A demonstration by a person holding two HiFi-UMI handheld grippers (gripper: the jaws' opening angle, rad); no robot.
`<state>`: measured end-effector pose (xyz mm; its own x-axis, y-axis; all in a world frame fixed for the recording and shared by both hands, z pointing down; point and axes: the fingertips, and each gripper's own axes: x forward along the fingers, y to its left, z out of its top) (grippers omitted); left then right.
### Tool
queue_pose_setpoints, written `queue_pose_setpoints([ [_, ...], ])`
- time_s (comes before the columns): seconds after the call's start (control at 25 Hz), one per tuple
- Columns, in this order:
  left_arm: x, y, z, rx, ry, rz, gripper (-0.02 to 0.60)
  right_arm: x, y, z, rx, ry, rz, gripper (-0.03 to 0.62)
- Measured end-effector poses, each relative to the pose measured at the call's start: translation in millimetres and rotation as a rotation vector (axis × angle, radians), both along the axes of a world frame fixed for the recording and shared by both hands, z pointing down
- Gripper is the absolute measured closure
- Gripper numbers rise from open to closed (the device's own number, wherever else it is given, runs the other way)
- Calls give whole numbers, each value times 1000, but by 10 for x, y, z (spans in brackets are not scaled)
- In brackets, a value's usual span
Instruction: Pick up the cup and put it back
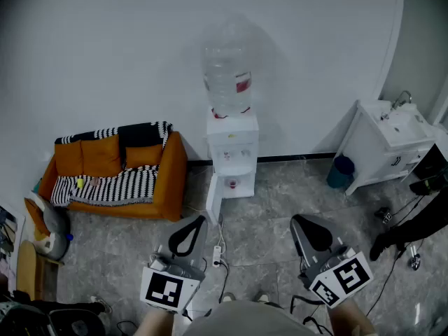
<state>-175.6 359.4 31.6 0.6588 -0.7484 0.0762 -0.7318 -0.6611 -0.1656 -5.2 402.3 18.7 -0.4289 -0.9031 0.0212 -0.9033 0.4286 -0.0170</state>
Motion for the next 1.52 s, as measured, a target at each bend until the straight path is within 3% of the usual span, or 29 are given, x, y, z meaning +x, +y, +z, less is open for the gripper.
queue_pose_setpoints([
  [0.2,36,-7,44,19,-64,-23,580,81,-6,19,-9,-10,10,591],
  [0.76,251,130,156,-30,0,-27,580,253,166,147,-32,-21,-12,591],
  [0.92,375,150,223,-17,-20,-25,576,383,210,214,-49,-23,-18,591],
  [1.12,593,201,205,-24,43,-57,368,578,313,294,-59,-36,-38,591],
  [1.24,670,199,163,-13,83,-79,360,697,341,369,-62,-39,-40,591],
  [1.52,872,177,204,-6,42,-83,359,896,327,576,-109,-58,-40,591],
])
